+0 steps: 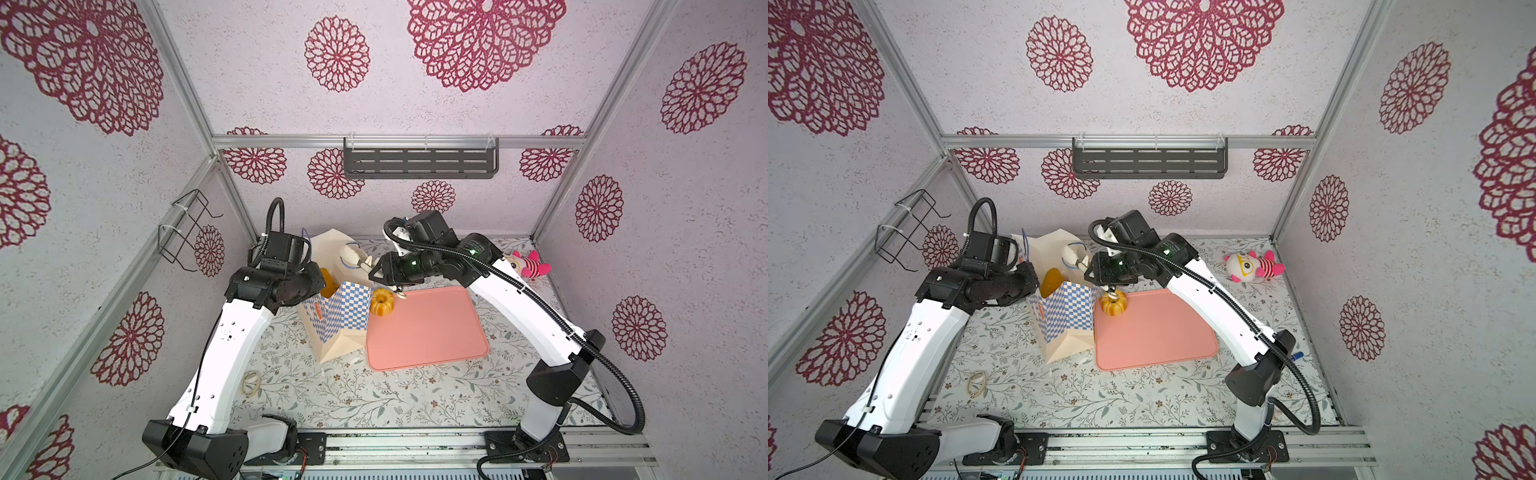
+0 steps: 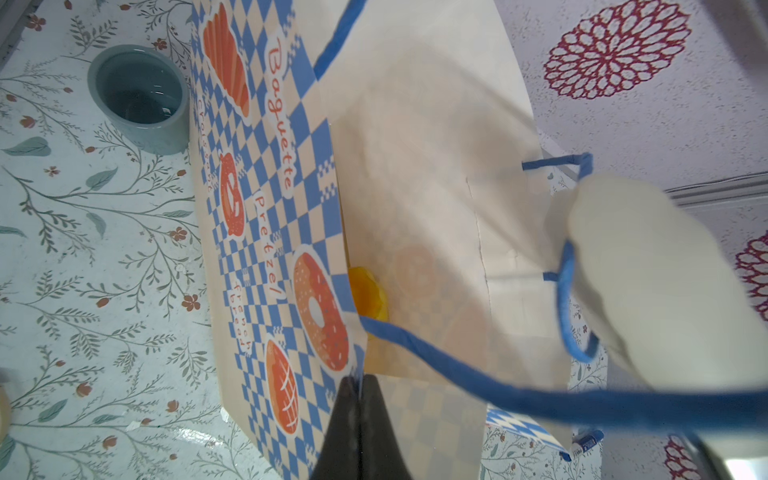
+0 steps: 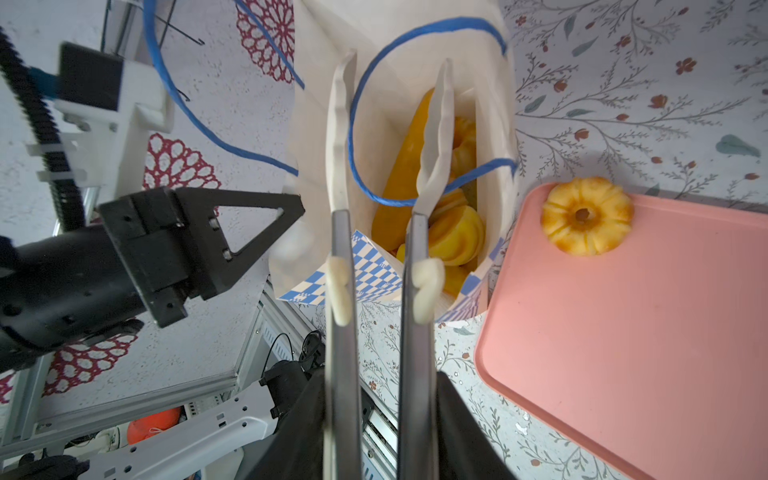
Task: Place the fake bread into the paper bag
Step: 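Raise the tongs out of the bag and move over the ridged bun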
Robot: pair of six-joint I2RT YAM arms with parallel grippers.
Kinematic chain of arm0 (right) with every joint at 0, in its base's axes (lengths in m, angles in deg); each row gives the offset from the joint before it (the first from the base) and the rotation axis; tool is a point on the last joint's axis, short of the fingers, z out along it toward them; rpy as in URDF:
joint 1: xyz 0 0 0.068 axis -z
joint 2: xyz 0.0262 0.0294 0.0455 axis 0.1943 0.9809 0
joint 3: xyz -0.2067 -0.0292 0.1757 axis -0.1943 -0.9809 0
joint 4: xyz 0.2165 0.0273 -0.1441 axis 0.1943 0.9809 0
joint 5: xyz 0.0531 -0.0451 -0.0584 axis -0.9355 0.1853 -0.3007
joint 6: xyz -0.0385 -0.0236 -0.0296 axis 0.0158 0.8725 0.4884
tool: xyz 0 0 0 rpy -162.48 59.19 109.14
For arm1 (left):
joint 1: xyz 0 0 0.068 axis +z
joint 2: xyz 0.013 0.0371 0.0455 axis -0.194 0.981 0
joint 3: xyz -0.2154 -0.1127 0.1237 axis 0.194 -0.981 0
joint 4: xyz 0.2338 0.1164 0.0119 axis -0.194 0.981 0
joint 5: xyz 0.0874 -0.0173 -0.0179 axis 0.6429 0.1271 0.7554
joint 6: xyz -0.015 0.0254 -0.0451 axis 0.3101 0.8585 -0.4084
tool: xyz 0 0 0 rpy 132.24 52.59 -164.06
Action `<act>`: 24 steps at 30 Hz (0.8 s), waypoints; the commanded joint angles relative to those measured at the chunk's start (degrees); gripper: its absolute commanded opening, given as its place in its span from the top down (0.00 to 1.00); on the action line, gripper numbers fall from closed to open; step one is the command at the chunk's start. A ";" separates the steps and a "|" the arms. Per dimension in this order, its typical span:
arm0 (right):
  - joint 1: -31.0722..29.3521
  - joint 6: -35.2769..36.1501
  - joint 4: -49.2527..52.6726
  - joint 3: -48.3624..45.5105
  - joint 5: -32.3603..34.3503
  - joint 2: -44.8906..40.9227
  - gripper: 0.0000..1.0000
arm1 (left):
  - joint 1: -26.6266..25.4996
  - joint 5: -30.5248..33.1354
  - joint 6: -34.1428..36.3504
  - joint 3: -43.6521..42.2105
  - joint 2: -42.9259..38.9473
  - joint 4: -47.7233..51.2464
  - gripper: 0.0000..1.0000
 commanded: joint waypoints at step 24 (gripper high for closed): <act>18.82 -7.44 -15.16 -33.26 1.05 -26.74 0.59 | 0.20 -0.18 1.23 1.76 -0.01 -0.20 1.00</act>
